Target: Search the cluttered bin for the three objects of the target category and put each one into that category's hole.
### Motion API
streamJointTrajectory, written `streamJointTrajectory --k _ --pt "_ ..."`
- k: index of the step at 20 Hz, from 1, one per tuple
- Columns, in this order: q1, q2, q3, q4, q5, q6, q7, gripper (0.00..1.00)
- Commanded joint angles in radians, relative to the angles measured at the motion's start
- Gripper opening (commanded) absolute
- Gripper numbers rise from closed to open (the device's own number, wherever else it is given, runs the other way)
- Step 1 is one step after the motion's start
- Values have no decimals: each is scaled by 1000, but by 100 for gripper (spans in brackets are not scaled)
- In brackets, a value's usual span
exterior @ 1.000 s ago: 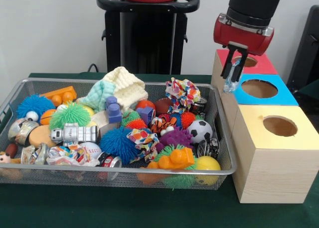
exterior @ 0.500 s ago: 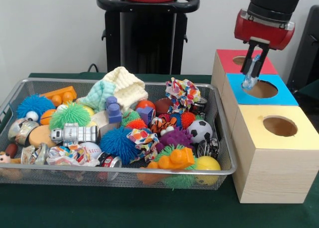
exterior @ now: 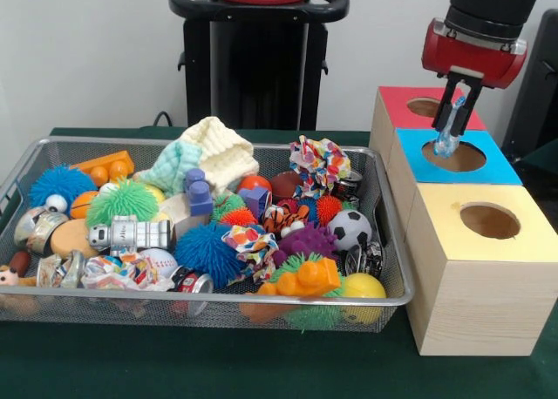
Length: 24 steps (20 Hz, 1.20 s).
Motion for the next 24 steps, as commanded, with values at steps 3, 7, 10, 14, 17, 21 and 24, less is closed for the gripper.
streamJointTrajectory --k 3,7,10,14,17,21,24 --pt "-18 73 90 62 42 -97 238 0" --pt "-10 91 95 76 47 -135 242 0" --pt "-4 105 97 79 52 -154 245 0" --pt "4 107 100 92 60 -166 248 0" --pt "12 105 98 100 65 -166 251 0" --pt "16 91 100 125 72 -164 240 0" --pt "18 88 103 139 76 -170 236 0"
